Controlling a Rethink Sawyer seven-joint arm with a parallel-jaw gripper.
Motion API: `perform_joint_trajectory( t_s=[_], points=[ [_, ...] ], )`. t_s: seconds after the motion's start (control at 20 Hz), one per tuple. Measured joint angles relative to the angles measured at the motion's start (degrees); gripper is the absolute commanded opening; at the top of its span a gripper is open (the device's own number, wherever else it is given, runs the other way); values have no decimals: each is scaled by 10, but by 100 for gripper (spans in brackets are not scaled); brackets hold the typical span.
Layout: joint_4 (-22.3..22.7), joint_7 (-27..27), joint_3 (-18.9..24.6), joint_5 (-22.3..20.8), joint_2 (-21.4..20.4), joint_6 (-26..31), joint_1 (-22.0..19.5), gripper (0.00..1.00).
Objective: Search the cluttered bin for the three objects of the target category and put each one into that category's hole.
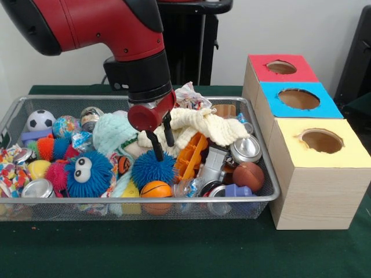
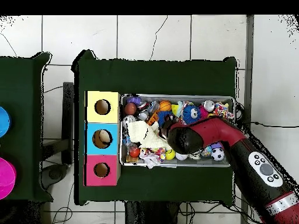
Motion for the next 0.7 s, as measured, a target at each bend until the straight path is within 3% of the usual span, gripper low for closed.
perform_joint_trajectory(
  t_s=[0.7],
  points=[
    [-1, -52, 2, -2, -11, 0, 0, 100]
  ],
)
